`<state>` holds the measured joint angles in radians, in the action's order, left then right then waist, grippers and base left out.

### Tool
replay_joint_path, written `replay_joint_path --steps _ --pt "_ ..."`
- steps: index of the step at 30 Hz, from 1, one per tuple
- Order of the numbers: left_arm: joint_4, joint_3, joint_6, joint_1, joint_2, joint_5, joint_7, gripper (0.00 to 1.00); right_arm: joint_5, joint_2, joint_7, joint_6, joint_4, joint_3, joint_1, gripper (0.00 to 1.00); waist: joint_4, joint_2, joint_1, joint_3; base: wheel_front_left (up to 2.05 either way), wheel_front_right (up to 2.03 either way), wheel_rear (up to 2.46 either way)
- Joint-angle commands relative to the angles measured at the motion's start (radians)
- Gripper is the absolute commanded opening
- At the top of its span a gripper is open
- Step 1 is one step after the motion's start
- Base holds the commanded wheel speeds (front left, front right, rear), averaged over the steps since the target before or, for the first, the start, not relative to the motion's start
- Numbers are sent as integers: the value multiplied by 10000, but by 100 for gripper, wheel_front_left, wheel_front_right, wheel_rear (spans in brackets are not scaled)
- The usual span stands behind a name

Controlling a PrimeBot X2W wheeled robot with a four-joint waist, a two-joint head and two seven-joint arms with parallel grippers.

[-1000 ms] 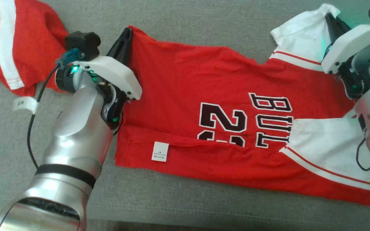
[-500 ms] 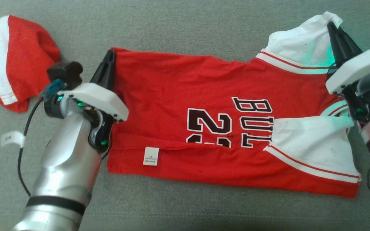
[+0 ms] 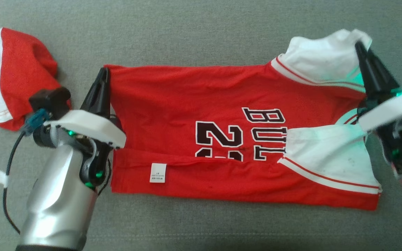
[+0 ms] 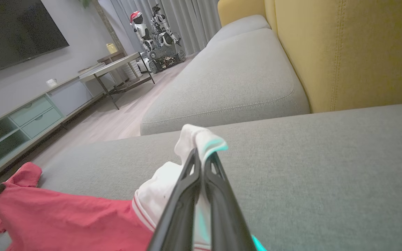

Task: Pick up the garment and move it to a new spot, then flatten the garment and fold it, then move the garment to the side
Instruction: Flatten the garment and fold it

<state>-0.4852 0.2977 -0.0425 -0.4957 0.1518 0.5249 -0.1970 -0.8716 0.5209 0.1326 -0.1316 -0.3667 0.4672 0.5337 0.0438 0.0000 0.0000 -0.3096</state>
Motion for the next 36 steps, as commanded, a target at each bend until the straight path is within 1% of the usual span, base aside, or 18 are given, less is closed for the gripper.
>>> replay_joint_path --steps 1,5,10,19,26,27,28,29,32,36 --pt "491 -446 67 36 331 136 62 0 -163 271 16 9 499 -90 -370 0 -35 0 0 40 0 0 0" --pt "1220 -642 111 728 359 611 426 0 -435 413 -71 9 1259 -458 -1336 0 -139 0 0 122 0 0 0" --pt "2083 -889 280 1711 459 1102 821 0 -621 461 -396 9 1865 -802 -2477 0 -257 0 0 125 0 0 0" --pt "2956 -1174 540 2977 508 1751 1311 0 -385 310 -823 9 2186 -1262 -3607 0 -342 0 0 129 0 0 0" --pt "2957 -1137 780 3604 480 1925 1606 0 -23 29 -1152 9 2168 -1606 -4321 0 -345 0 0 190 0 0 0" --pt "2879 -1085 810 3631 492 1885 1653 14 61 -10 -1253 9 2135 -1632 -4398 6 -341 0 0 190 0 0 0" --pt "2791 -1049 825 3626 507 1839 1654 53 194 -34 -1381 9 2072 -1655 -4475 48 -335 0 0 193 0 0 0" --pt "2701 -1017 847 3609 514 1782 1629 100 370 -53 -1491 9 2021 -1679 -4543 100 -326 0 0 200 0 0 0" --pt "2462 -861 1033 3622 559 1470 1549 100 944 -203 -1718 9 1963 -1793 -4725 100 -345 0 0 260 0 0 0" --pt "2358 -696 1213 3746 573 1134 1307 100 1606 -591 -1990 9 2082 -1976 -5006 100 -367 0 0 447 0 0 0"
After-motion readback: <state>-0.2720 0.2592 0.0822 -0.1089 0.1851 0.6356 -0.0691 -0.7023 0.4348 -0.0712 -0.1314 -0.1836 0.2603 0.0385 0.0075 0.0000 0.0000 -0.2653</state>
